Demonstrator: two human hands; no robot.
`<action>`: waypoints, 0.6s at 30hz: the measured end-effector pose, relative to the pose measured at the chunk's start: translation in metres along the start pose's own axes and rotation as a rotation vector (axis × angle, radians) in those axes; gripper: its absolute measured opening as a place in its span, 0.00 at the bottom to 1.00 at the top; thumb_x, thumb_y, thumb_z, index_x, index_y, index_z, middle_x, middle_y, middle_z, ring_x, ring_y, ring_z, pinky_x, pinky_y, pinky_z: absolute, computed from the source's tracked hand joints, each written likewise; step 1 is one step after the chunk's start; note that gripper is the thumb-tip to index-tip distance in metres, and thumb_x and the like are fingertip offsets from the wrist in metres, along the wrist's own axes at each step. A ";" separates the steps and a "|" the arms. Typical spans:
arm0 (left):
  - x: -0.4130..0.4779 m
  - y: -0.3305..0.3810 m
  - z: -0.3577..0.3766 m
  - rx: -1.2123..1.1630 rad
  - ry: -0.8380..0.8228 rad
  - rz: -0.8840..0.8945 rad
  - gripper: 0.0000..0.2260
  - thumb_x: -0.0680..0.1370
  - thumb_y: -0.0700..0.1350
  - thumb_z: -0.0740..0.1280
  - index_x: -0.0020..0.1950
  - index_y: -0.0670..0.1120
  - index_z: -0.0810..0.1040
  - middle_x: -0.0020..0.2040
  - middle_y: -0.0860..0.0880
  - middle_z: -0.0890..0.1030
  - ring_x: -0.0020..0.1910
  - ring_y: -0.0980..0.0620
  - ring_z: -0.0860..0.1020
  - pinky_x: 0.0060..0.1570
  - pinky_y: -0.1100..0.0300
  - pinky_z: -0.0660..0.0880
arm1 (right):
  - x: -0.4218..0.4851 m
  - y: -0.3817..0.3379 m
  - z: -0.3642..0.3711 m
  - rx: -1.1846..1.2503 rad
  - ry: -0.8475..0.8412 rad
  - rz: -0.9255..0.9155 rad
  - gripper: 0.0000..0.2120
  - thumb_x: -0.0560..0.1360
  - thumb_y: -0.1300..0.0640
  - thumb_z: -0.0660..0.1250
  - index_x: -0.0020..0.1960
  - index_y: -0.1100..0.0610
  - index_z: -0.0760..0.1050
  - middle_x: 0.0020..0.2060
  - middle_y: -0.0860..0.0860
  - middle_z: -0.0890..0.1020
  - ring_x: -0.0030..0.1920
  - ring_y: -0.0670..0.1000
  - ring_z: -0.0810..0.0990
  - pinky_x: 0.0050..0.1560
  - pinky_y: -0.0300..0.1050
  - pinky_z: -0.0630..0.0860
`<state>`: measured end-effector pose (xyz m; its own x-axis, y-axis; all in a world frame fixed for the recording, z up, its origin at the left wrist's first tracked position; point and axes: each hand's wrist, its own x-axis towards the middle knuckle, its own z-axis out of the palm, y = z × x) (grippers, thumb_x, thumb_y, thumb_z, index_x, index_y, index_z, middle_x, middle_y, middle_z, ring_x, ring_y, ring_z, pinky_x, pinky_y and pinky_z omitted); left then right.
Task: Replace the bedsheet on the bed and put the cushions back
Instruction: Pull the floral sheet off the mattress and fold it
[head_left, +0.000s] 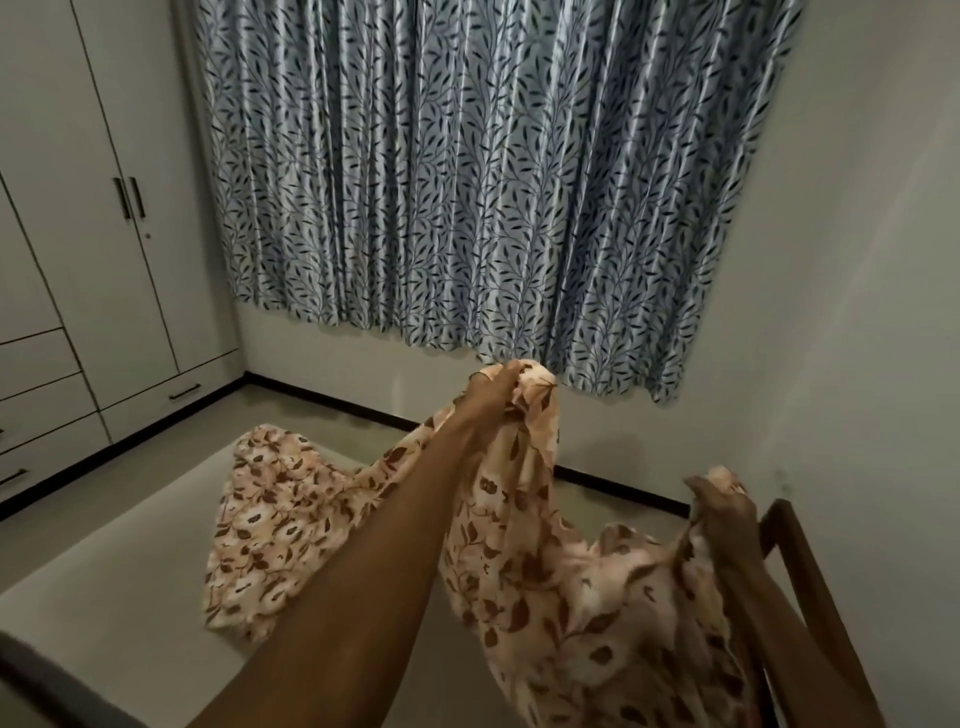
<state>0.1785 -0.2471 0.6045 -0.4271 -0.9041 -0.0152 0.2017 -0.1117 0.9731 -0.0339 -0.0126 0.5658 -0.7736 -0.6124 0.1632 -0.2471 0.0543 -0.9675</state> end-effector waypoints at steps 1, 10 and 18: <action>-0.003 0.002 0.006 0.049 -0.072 0.007 0.16 0.84 0.54 0.65 0.59 0.42 0.82 0.45 0.46 0.86 0.46 0.48 0.84 0.47 0.54 0.81 | 0.002 -0.004 0.007 0.021 -0.012 0.006 0.13 0.79 0.57 0.69 0.41 0.64 0.71 0.33 0.57 0.69 0.31 0.51 0.68 0.40 0.49 0.68; -0.040 0.004 0.077 0.324 -0.449 -0.002 0.19 0.86 0.54 0.63 0.57 0.39 0.82 0.47 0.44 0.83 0.46 0.50 0.82 0.46 0.57 0.79 | 0.008 -0.027 0.072 -0.247 -0.303 -0.081 0.31 0.58 0.26 0.73 0.43 0.53 0.76 0.32 0.47 0.81 0.36 0.49 0.80 0.42 0.48 0.78; -0.045 -0.009 0.084 0.226 -0.478 -0.090 0.14 0.85 0.54 0.64 0.54 0.45 0.82 0.50 0.45 0.83 0.50 0.48 0.82 0.59 0.47 0.78 | 0.010 -0.043 0.082 -0.394 -0.057 -0.188 0.13 0.81 0.56 0.63 0.46 0.63 0.81 0.38 0.54 0.81 0.43 0.60 0.81 0.41 0.47 0.70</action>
<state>0.1216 -0.1704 0.6155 -0.7986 -0.6002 -0.0457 -0.0266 -0.0407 0.9988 0.0170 -0.0855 0.5930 -0.6628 -0.6826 0.3078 -0.5929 0.2274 -0.7725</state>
